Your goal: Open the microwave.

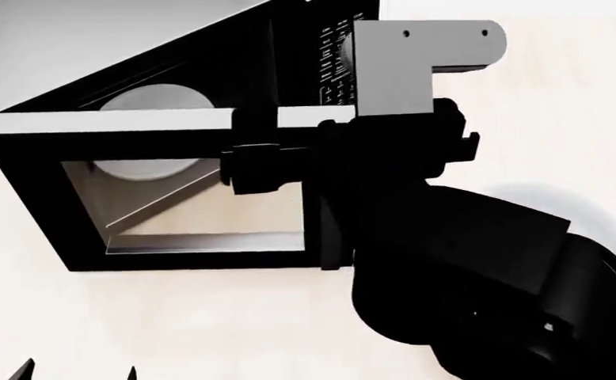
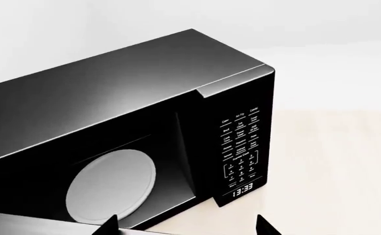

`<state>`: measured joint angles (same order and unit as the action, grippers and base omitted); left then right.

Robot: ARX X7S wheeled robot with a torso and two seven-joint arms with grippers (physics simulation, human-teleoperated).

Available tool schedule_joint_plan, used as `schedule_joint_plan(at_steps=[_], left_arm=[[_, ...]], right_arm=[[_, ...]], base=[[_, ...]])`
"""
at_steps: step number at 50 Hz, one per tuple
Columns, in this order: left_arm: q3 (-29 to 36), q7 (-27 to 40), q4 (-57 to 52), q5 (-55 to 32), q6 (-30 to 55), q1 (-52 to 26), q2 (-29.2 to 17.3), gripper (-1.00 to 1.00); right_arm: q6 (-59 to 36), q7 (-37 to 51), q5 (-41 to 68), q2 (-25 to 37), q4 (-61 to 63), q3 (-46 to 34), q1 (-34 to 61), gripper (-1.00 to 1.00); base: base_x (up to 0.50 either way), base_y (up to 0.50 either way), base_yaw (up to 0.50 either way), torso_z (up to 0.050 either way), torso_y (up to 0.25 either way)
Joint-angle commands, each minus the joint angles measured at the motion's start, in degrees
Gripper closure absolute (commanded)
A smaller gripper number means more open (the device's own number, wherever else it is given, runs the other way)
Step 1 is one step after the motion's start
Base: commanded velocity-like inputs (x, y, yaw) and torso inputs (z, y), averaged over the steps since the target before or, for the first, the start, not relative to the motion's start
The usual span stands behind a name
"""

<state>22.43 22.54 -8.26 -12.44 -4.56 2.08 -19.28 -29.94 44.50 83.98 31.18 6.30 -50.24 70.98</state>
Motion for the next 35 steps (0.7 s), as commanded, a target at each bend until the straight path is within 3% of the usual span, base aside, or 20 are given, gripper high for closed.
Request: schedule_joint_plan(at_steps=[1,35], left_arm=[[0.17,0.14,0.04,-0.04,0.01,-0.1,-0.1,-1.0],[0.77,0.49,0.42,-0.06,-0.14,-0.36,-0.33,-1.0]], right_arm=[[0.2,-0.2,3.36,1.24,1.27,-4.57,-5.45,-1.0],[5.23,-2.14,0.97,5.26,8.55,-4.54,-14.24,-1.0]], base=[[0.0,0.0,0.0,0.0,0.0],[0.0,0.0,0.0,-0.001,-0.005]])
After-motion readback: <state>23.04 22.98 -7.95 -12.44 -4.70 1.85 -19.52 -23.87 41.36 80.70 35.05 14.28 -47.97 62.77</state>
